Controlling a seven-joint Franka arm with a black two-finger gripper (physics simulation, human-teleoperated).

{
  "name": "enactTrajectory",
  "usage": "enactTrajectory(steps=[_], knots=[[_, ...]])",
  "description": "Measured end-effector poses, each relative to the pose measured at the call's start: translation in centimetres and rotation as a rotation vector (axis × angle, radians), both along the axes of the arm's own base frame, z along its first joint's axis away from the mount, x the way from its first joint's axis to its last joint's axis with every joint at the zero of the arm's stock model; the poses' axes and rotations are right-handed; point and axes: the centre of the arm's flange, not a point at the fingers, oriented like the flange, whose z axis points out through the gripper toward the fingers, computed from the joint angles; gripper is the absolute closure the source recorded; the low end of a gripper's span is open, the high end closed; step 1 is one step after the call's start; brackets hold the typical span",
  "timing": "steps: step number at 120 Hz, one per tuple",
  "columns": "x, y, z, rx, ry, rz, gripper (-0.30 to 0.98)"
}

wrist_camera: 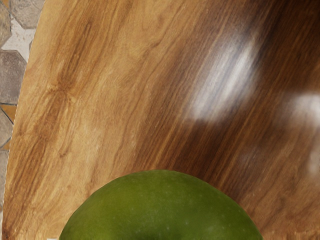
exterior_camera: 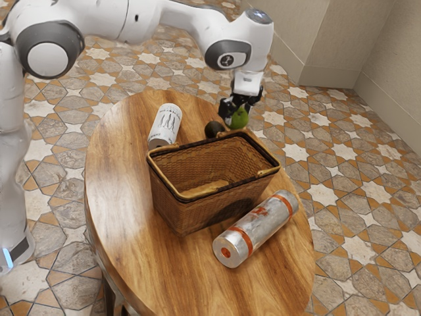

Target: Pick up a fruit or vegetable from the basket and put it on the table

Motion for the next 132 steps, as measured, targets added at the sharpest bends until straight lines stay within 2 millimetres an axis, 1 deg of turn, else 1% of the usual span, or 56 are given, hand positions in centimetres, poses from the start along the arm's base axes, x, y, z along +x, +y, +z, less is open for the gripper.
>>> enactTrajectory(steps=[5, 14, 24, 37, 43, 54, 78, 94, 104, 109, 114, 122, 132], knots=[[0.0, 0.2, -0.1, 0.0, 0.003, 0.004, 0.23], [0.0, -0.5, 0.1, -0.001, 0.004, -0.007, 0.23], [0.1, -1.1, 1.5, -0.001, -0.004, -0.013, 0.22], [-0.1, -0.8, 2.1, -0.002, 0.006, -0.005, 0.22], [-0.3, -0.1, 2.5, 0.0, 0.006, 0.007, 0.22], [-0.7, 1.8, 2.8, 0.002, 0.01, 0.041, 0.22], [-1.4, 5.0, 2.5, 0.01, 0.027, 0.098, 0.22], [-2.0, 8.2, 1.5, 0.015, 0.048, 0.153, 0.22], [-2.2, 10.6, 0.1, 0.021, 0.074, 0.195, 0.21], [-2.2, 11.4, -0.8, 0.024, 0.09, 0.21, 0.21], [-1.9, 11.7, -1.9, 0.028, 0.106, 0.217, 0.22], [-1.1, 11.7, -3.5, 0.038, 0.13, 0.217, 0.22], [-0.4, 11.6, -4.3, 0.044, 0.14, 0.217, 0.22]])
